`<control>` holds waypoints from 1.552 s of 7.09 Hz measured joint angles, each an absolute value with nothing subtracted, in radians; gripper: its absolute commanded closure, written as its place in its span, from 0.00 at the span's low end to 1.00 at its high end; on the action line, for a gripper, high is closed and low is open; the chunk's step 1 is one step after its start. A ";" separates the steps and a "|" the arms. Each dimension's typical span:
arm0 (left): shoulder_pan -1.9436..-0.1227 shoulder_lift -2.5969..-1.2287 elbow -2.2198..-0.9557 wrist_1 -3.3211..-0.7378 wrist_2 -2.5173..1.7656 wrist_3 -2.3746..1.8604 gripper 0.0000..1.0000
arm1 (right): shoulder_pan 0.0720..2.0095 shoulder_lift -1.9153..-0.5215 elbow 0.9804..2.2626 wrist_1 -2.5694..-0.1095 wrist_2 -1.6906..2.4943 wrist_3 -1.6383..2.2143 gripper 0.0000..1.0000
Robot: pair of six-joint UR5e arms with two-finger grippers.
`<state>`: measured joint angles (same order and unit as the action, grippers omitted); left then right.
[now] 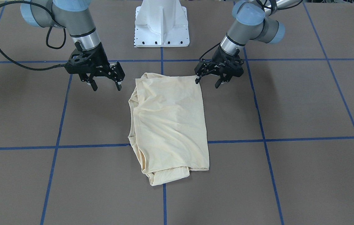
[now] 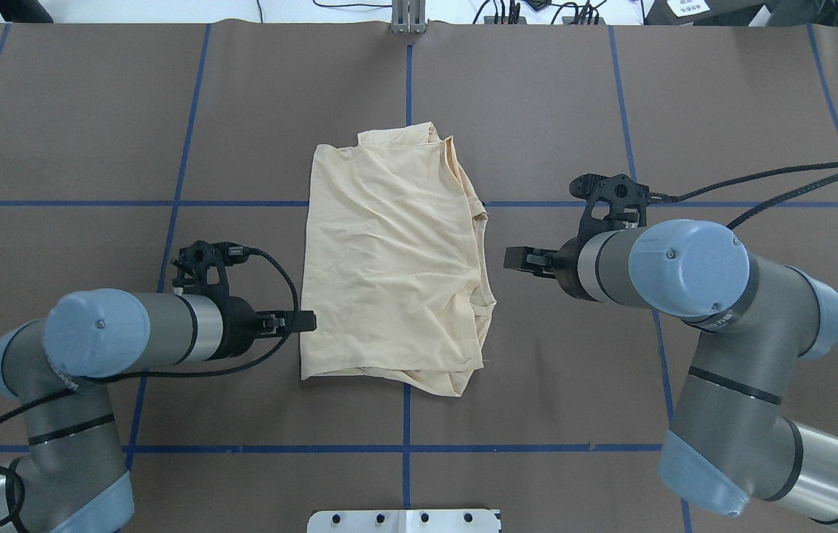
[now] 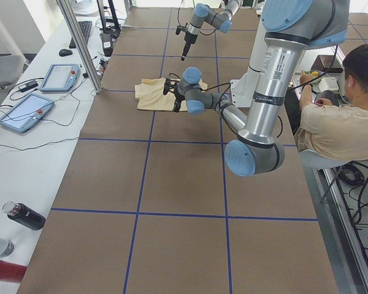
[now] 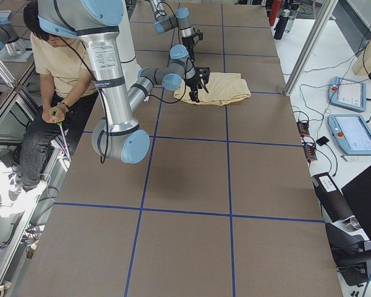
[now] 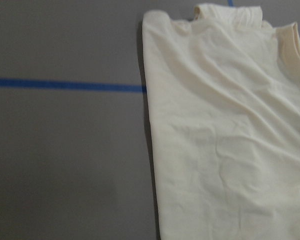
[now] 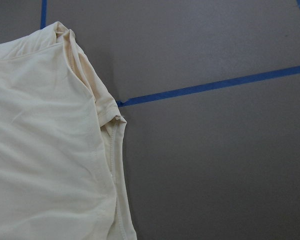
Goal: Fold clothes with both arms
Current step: 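Move the right gripper to the shirt's near corner beside the left gripper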
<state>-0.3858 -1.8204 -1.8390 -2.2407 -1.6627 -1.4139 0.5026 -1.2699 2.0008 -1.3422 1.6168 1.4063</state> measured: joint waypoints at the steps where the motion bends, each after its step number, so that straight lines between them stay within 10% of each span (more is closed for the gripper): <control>1: -0.341 -1.819 -1.837 -2.243 -1.640 -1.462 0.15 | 0.502 -1.271 2.001 -1.342 1.616 1.408 0.00; 4: -0.276 -1.829 -1.826 -2.244 -1.605 -1.535 0.37 | 0.501 -1.272 2.002 -1.342 1.616 1.408 0.00; 11: -0.277 -1.839 -1.817 -2.241 -1.605 -1.529 0.41 | 0.500 -1.270 2.002 -1.341 1.617 1.408 0.00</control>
